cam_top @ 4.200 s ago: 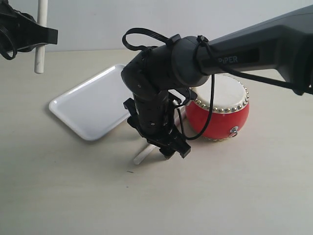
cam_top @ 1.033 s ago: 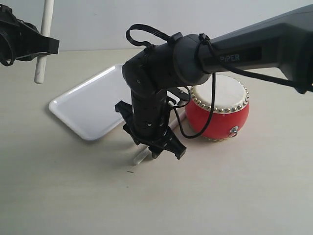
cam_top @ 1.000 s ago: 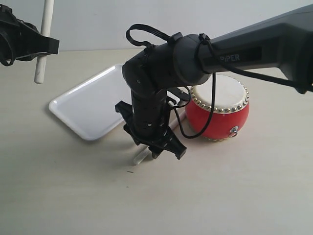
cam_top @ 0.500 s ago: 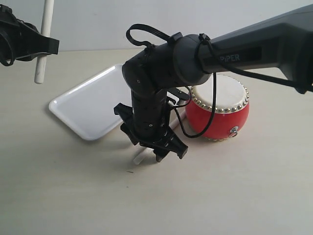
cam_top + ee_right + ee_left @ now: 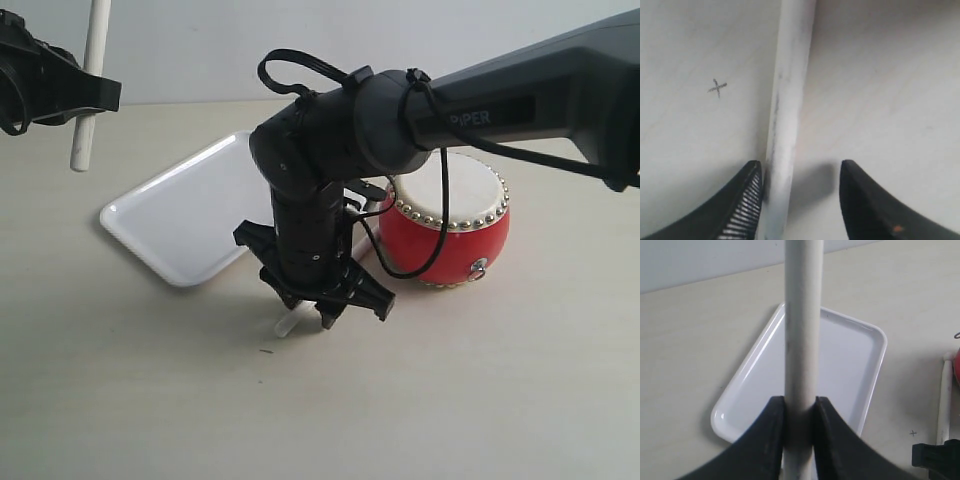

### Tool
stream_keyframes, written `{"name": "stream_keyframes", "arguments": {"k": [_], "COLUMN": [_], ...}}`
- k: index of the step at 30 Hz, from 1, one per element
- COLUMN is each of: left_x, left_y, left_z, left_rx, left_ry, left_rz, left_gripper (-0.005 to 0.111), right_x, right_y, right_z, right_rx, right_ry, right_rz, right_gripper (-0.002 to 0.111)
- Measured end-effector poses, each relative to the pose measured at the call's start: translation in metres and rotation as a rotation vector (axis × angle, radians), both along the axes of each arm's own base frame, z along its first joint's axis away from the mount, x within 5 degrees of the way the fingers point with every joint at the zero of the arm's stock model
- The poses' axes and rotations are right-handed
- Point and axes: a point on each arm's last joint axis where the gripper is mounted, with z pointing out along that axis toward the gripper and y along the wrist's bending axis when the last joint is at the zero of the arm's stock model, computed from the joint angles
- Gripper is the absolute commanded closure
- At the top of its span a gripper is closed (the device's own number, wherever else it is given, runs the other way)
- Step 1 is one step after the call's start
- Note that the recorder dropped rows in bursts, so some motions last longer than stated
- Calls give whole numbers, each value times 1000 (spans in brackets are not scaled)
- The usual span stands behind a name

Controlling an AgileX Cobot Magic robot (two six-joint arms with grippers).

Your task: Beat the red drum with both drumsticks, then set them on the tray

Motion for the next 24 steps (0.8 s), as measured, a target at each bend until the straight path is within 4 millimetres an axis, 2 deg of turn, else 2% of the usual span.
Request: {"name": "stream_keyframes", "arguments": {"k": [20, 24], "left_x": [0, 0], "left_y": [0, 0], "left_z": [0, 0], "left_rx": [0, 0], "left_ry": [0, 0], "left_rz": [0, 0], "left_gripper": [107, 107], "right_x": [10, 10], "right_y": [-3, -3], "right_z": [0, 0], "right_rx": [38, 38], "right_ry": [-34, -34], "right_rz": [-20, -22], "right_gripper": [62, 70]}}
